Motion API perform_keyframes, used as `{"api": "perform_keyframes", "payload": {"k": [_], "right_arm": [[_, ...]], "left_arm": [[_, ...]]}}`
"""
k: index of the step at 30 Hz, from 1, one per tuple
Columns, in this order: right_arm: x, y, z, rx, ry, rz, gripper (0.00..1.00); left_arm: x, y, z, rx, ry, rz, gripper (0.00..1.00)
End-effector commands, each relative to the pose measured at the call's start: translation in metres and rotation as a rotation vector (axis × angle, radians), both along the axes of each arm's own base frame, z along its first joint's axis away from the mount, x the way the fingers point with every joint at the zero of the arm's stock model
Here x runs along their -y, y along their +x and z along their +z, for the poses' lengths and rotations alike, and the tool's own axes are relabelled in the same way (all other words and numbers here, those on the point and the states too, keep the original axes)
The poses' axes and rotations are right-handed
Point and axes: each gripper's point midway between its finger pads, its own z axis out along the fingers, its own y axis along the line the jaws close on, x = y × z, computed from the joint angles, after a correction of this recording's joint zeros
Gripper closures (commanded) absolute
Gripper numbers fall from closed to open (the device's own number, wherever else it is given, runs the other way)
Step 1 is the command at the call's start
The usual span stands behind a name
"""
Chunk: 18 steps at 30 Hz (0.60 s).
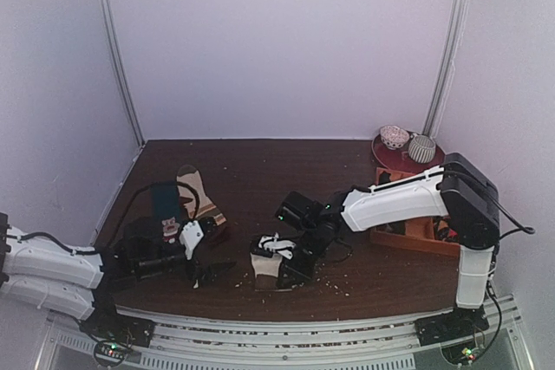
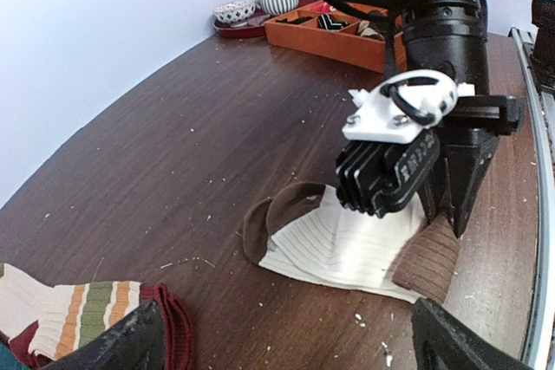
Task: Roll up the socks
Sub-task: Roll a pair of socks at the center of the board.
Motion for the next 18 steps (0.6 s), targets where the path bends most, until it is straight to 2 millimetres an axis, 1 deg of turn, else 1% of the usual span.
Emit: {"api": "perform_keyframes", "payload": {"k": [1, 3, 6, 9, 10, 11, 12, 14, 18], "right_arm": [[0.038, -0.033, -0.039, -0.197, -0.224, 0.018, 0.87], [0.037, -0.034, -0.039, -0.242, -0.232, 0.028, 0.87], [0.037, -0.033, -0.04, -0.313, -0.241, 0.037, 0.87], [0.046, -0.03, -0.053, -0.366, -0.303, 0.029, 0.88], [0.046, -0.028, -0.056, -0.377, -0.313, 0.02, 0.88], [0.045, -0.026, -0.06, -0.384, -0.319, 0.006, 0.88], [0.044, -0.024, -0.063, -0.393, -0.322, -0.007, 0.88], [0.041, -0.024, -0.065, -0.41, -0.319, -0.012, 0.88], [0.038, -0.023, -0.067, -0.416, -0.318, -0.014, 0.88]], "left_arm": [[-0.004, -0.01, 0.016, 0.036, -0.15, -0.019, 0.02], [0.0, -0.018, 0.02, -0.002, -0.216, -0.055, 0.02], [0.016, -0.041, 0.022, -0.031, -0.243, -0.218, 0.02], [0.031, -0.066, 0.019, -0.064, -0.243, -0.393, 0.02], [0.035, -0.071, 0.017, -0.08, -0.238, -0.437, 0.05], [0.04, -0.075, 0.014, -0.099, -0.223, -0.474, 0.09], [0.044, -0.078, 0.007, -0.128, -0.198, -0.505, 0.14], [0.056, -0.08, 0.001, -0.161, -0.163, -0.551, 0.19], [0.067, -0.078, -0.014, -0.182, -0.112, -0.573, 0.24]]}}
